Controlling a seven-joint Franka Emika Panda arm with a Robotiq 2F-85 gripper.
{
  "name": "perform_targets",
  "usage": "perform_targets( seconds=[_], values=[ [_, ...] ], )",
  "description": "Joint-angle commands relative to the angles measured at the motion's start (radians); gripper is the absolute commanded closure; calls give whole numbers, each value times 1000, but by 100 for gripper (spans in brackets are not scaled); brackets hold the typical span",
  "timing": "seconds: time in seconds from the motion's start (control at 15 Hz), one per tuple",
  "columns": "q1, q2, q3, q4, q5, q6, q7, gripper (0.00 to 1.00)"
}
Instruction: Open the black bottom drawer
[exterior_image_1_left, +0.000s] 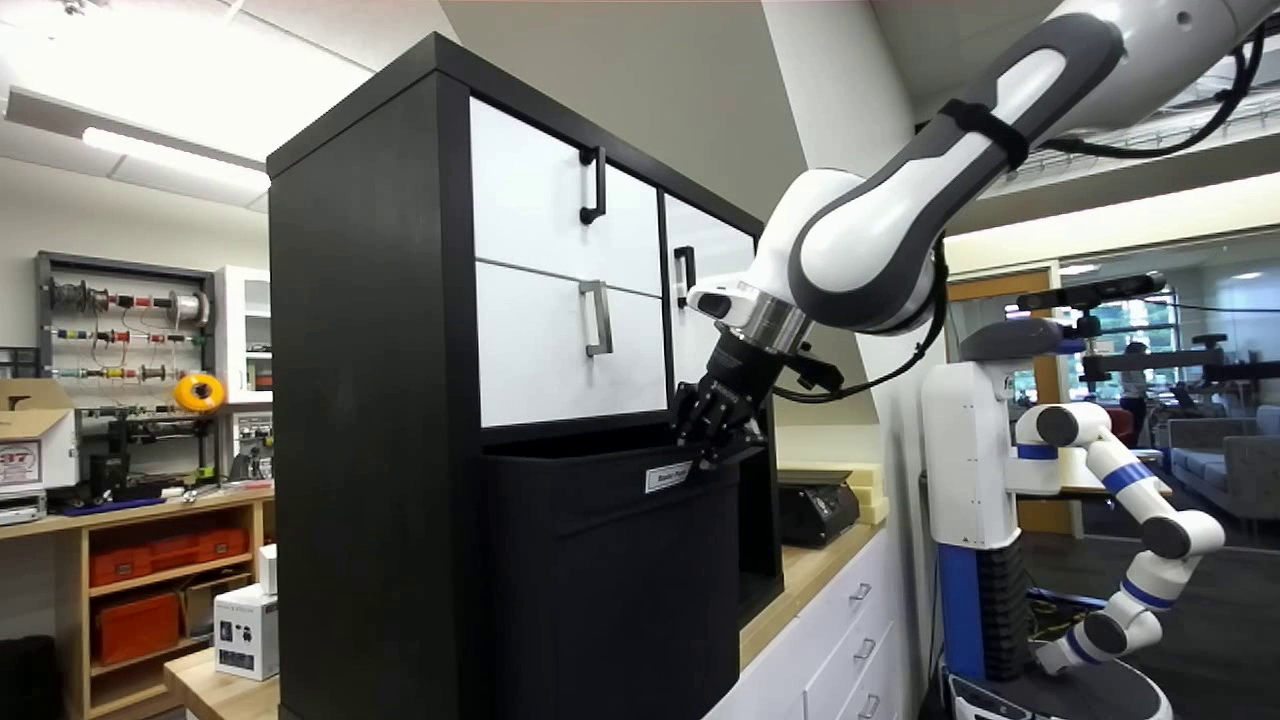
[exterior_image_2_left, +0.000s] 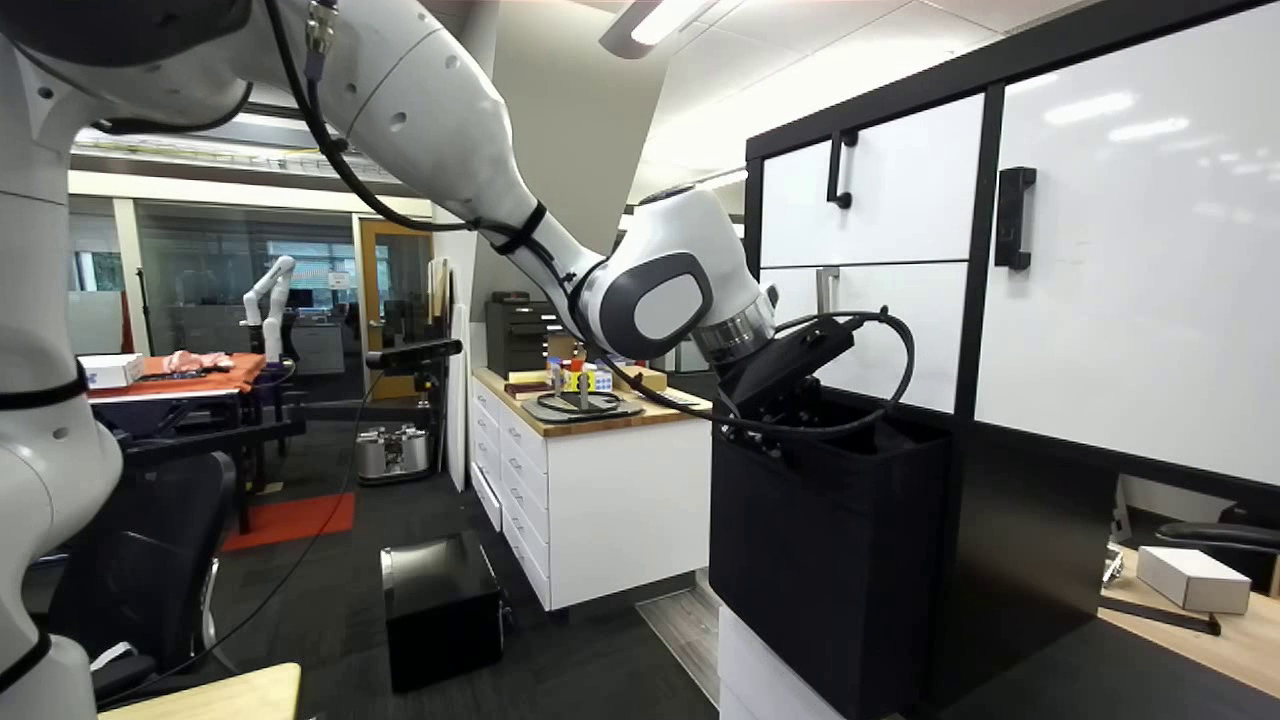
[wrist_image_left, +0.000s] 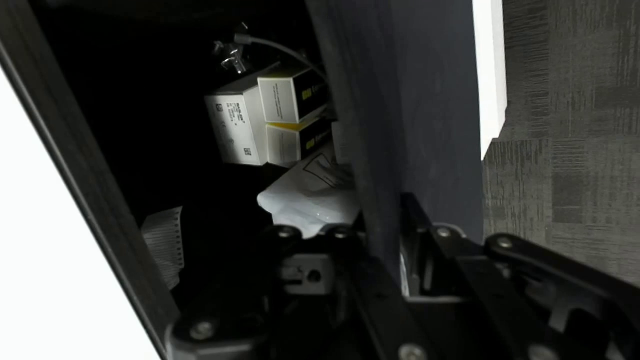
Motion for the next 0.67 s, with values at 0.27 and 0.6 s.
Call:
perform_targets(
  seconds=[0.27,0.6],
  values=[
    [-13,-241,-21,-272,20,25,-3,97],
    [-14,-313,-28,-357,4,32,12,97]
  ],
)
